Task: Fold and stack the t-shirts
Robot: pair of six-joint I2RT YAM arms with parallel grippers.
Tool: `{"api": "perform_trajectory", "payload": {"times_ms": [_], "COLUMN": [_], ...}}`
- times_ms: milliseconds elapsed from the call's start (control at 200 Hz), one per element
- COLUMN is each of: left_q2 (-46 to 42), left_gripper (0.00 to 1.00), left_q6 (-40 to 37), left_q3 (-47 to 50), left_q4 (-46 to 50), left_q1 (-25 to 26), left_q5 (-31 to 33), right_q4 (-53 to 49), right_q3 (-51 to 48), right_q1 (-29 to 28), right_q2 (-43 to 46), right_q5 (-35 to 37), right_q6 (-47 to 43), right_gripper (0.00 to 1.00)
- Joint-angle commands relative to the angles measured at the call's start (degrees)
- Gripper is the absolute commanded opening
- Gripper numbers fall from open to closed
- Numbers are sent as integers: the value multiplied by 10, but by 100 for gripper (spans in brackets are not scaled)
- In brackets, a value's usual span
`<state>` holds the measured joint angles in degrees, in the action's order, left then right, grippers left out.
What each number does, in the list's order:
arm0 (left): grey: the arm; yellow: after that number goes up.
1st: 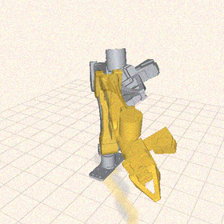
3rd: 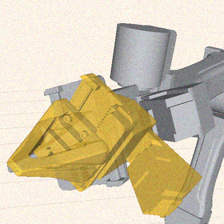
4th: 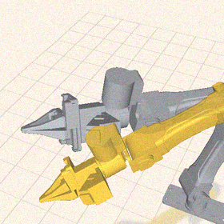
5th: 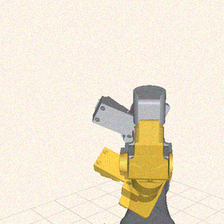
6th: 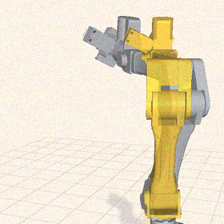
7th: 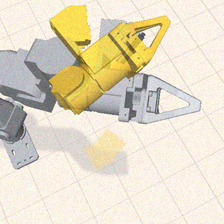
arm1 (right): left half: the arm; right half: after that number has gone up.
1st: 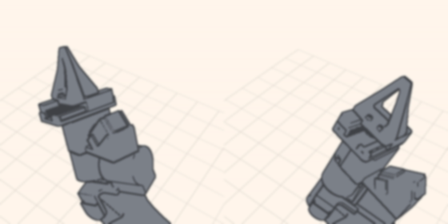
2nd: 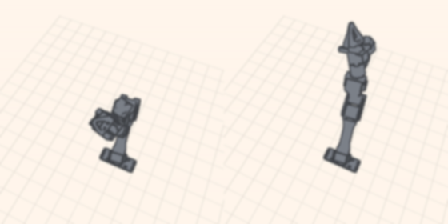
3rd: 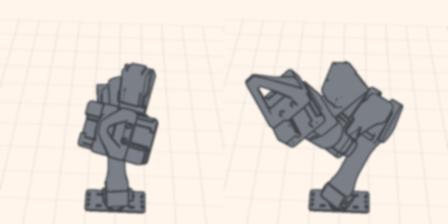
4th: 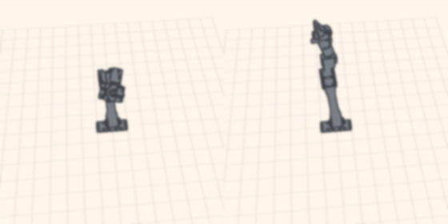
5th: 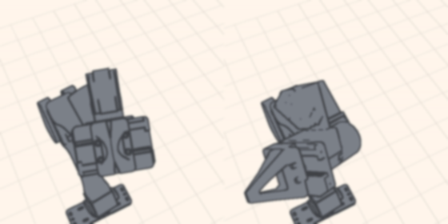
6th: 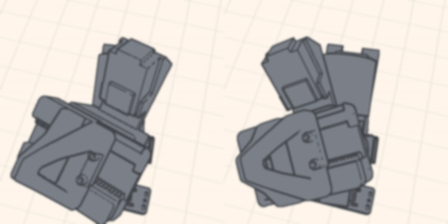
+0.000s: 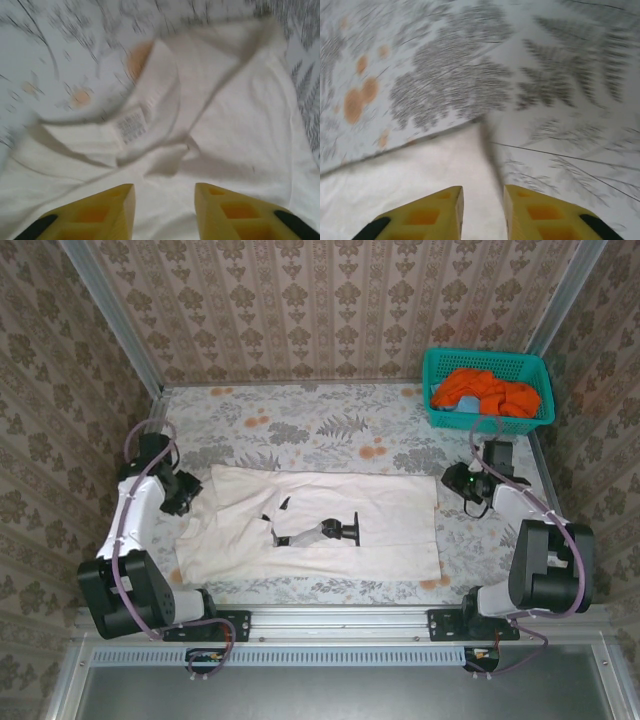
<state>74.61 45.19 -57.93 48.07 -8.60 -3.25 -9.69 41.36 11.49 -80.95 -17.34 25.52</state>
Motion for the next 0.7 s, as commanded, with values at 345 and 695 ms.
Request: {"api": "perform_trajectory", "payload": {"times_ms": [345, 695], "left_q2": [321, 486], "left_gripper": [58, 52], "left_q6": [-175, -244], "left_q3": [-256, -426], "left_q4": [-14, 63], "left_q1": [4, 31], "left_q5": [-130, -116], "right_q4": [11, -44], "right_q3": [43, 146], "right_q1": [-92, -160], "right_q2": [-20, -175], "right_q5": [59, 45], "right_q6": [84, 107], "right_gripper": [26, 17]}}
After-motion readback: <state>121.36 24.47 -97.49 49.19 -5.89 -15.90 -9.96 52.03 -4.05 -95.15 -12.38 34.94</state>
